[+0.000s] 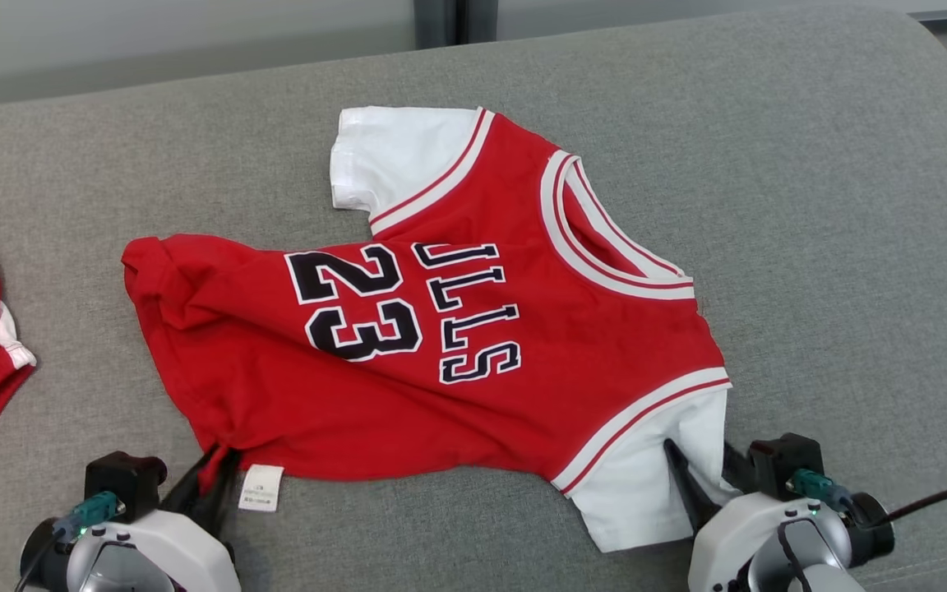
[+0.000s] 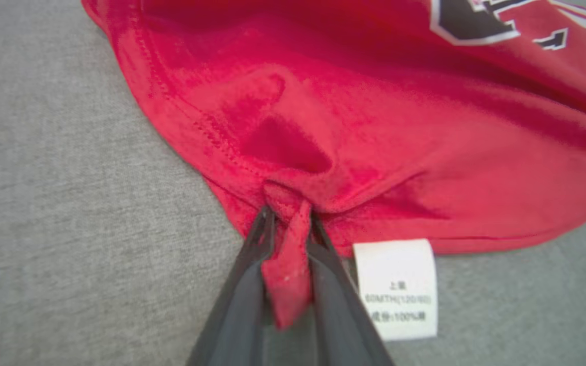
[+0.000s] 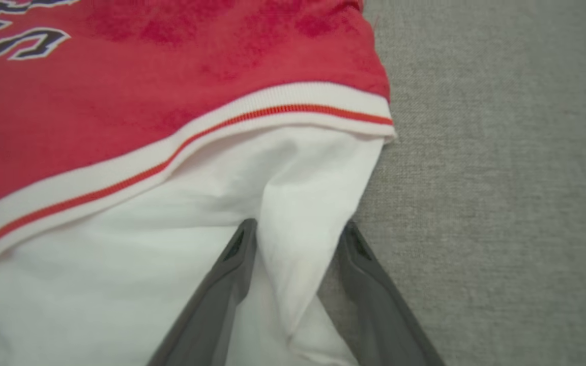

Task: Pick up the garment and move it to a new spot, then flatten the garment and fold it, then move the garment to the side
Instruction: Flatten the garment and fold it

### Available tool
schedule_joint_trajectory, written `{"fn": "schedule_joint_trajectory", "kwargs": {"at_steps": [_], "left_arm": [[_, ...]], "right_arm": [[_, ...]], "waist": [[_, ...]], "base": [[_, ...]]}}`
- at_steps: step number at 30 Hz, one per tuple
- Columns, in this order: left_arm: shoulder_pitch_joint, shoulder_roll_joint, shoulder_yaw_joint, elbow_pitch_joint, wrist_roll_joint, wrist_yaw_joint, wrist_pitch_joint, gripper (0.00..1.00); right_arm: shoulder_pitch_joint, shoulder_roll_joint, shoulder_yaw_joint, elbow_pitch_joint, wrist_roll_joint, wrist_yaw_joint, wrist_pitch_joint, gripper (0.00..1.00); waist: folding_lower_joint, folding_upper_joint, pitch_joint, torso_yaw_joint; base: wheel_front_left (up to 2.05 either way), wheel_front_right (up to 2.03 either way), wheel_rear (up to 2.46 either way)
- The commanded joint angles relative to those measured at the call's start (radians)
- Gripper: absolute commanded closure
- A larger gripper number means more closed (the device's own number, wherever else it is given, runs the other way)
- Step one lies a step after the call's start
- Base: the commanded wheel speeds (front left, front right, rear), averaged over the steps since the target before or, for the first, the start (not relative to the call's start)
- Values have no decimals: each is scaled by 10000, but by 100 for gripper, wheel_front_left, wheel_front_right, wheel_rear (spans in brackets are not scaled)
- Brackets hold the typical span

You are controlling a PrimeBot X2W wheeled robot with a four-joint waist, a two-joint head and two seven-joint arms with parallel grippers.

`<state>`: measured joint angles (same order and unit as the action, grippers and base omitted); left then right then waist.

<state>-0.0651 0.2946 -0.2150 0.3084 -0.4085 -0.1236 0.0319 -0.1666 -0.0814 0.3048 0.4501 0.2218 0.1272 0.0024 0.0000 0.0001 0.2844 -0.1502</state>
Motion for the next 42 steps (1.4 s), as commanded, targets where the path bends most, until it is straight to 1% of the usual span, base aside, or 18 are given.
{"fn": "schedule_joint_trajectory", "kwargs": {"at_steps": [1,4,5,8,9,12,15,16,20,24,27,29,32,33,35,38,39,42], "left_arm": [[271,-52,-370,511,-58,-79,390,100],[318,137,-582,455,-342,-87,441,100],[369,206,-630,365,-450,-90,455,100],[500,435,-471,-297,-890,-80,320,100],[547,555,-391,-636,-1038,-69,307,100],[849,870,-118,-1987,-1433,-73,433,100],[1276,1223,347,-3840,-1820,115,706,100],[1276,1223,347,-3840,-1820,115,706,100],[1321,1686,1003,-6570,-2068,502,1258,100],[596,2241,1594,-8773,-2250,846,2116,100],[-578,2737,1984,-9422,-2487,919,2827,100],[-1654,3015,2078,-9389,-2752,836,3278,100],[-3800,3334,2025,-8708,-3208,720,3899,100],[-4554,3409,1915,-8312,-3240,676,4096,100],[-6139,3438,1599,-7382,-3195,553,4334,100],[-8577,3198,1036,-5681,-2828,434,4341,100],[-9313,3002,817,-5032,-2738,384,4272,100],[-11468,2555,290,-3090,-2124,278,3806,100]], "right_arm": [[86,155,517,593,262,69,335,100],[-6,-84,722,266,1098,62,-33,100],[-20,-99,759,33,1561,62,-201,100],[-54,-437,747,-1064,2981,56,-615,100],[1,-667,705,-1491,3421,43,-685,100],[262,-1297,526,-3038,4686,43,-854,100],[460,-2015,16,-4791,5615,45,-970,100],[460,-2015,16,-4791,5615,45,-970,100],[551,-2755,-956,-7065,6388,45,-868,100],[-110,-3185,-2049,-8945,6936,45,-354,100],[-1219,-3262,-2706,-9613,7330,45,379,100],[-2264,-3271,-3128,-9560,7330,44,1018,100],[-4331,-3034,-3510,-8791,6747,44,2140,100],[-5112,-2843,-3459,-8456,6496,47,2524,100],[-6739,-2233,-3433,-7511,5887,44,3140,100],[-9261,-1306,-3322,-5934,4831,44,3676,100],[-10004,-1033,-3234,-5348,4421,44,3759,100],[-12242,-313,-3561,-3558,3238,45,3390,100]], "waist": [[0,-1,-33,0],[0,-1,-199,3],[0,-1,-270,-8],[0,-1,-517,-58],[0,-1,-607,-76],[0,-1,-822,-119],[0,-1,-943,-141],[0,-1,-943,-141],[0,-1,-917,-152],[0,-1,-624,-168],[0,-1,-129,-173],[0,-1,343,-134],[0,-1,1257,-49],[0,-1,1546,-15],[0,-1,2119,50],[0,-1,2965,172],[0,-1,3188,221],[0,-1,3806,458]], "base": [[0,0,0],[0,0,0],[0,0,0],[0,0,0],[0,0,0],[0,0,0],[0,0,0],[0,0,0],[0,0,0],[0,0,0],[0,0,0],[0,0,0],[0,0,0],[0,0,0],[0,0,0],[0,0,0],[0,0,0],[0,0,0]]}}
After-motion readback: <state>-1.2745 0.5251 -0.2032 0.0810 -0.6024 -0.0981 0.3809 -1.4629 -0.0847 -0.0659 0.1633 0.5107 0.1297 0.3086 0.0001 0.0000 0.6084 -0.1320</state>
